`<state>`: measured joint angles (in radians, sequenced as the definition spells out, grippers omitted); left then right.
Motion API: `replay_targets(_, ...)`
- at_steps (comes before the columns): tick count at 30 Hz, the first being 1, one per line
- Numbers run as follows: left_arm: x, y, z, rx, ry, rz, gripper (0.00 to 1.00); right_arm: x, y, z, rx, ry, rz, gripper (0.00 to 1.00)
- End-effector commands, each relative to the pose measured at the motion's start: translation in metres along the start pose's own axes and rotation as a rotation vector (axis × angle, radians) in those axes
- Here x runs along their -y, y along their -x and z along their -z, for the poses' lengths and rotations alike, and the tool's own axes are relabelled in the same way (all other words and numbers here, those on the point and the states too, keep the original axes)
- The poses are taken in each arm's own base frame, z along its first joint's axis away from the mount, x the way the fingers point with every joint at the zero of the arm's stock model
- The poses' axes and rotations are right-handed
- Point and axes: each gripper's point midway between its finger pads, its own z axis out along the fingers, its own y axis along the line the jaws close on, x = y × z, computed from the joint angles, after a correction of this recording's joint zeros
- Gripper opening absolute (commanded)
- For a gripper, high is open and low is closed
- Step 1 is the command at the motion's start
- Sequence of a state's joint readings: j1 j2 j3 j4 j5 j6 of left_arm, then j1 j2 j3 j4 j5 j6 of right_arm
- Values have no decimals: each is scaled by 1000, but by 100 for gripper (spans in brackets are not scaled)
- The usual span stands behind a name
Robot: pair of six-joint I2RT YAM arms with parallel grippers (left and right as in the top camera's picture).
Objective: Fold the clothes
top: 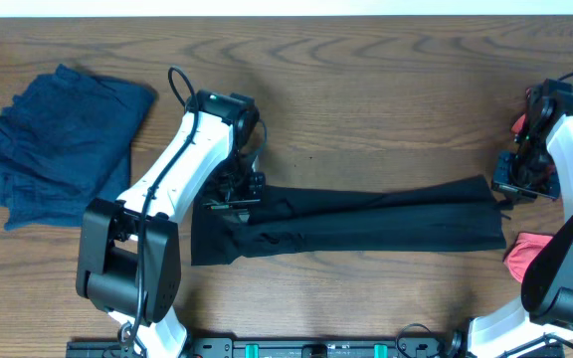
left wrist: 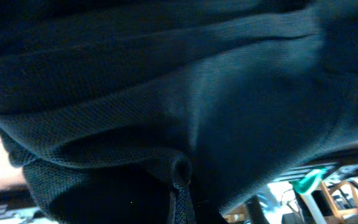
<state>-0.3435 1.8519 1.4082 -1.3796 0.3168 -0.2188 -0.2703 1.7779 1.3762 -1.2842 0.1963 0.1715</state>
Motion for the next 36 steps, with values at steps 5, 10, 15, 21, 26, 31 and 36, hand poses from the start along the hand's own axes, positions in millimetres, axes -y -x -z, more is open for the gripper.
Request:
replay_targets(5,-24,-1,-18,-4,107,75,6,23,-7,-8,-8,-105,-54,1)
replay_targets(10,-23,-8,-19,-34,102,93,47,29,-7,-9,-12,-108,-75,25)
replay_targets(15,-25,-17,-13,-47,107,80,47,24,-9,-11,-27,-48,-82,48)
replay_targets(21,-16,-4,6,86,67,50,47,-8,-13,-10,-51,168,69,63)
replay_targets(26,-15,9,20,209,65,71,47,-23,-19,-15,-65,255,168,75)
replay_targets(31,-10,23,26,279,39,56,50,-17,-18,-41,-46,241,139,89)
replay_targets(36,-9,26,25,287,37,53,53,-21,-22,-62,-39,284,110,94)
